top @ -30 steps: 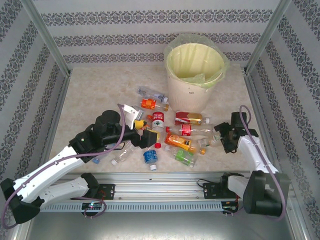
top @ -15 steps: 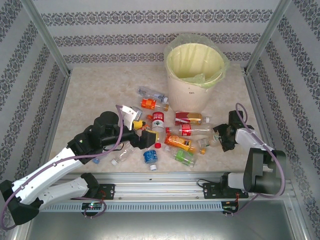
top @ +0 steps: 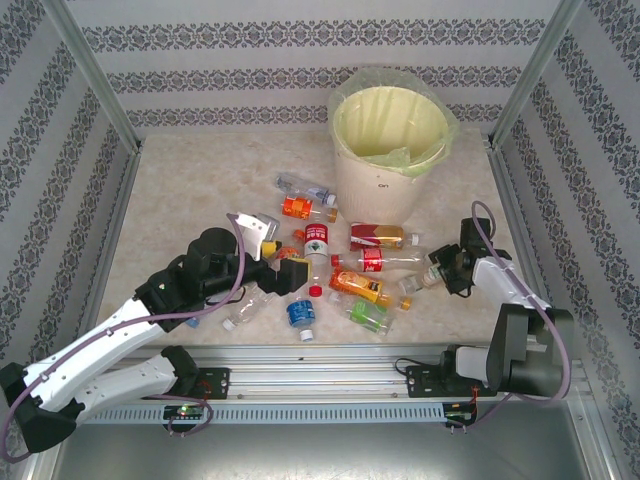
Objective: Put the plastic bottles in the bin
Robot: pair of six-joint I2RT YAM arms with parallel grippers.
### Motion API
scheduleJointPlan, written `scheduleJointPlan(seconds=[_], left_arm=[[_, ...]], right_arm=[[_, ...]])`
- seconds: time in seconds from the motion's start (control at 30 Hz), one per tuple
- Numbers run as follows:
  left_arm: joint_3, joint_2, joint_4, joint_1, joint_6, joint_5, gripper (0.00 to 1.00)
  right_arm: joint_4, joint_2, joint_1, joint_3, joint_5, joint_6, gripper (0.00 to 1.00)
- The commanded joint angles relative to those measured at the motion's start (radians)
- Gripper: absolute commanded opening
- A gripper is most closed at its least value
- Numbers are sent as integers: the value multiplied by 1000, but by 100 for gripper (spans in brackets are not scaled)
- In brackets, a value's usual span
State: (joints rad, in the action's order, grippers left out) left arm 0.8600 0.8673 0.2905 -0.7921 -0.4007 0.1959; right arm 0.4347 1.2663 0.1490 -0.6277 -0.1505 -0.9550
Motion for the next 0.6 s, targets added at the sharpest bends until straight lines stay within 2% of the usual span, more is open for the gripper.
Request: scheduleJointPlan(seconds=[0.0,0.2,0.57], left_arm=[[-7,-20,-39,-12,-28,-76,100],[-10,-32,-46,-12,-49,-137,100],[6,-31,-51,-12,-11,-115,100]], right_arm=[[8,-68,9,-54,16,111,56],[67,-151,7,-128,13,214,55],[93,-314,-22,-211,-52,324,53]])
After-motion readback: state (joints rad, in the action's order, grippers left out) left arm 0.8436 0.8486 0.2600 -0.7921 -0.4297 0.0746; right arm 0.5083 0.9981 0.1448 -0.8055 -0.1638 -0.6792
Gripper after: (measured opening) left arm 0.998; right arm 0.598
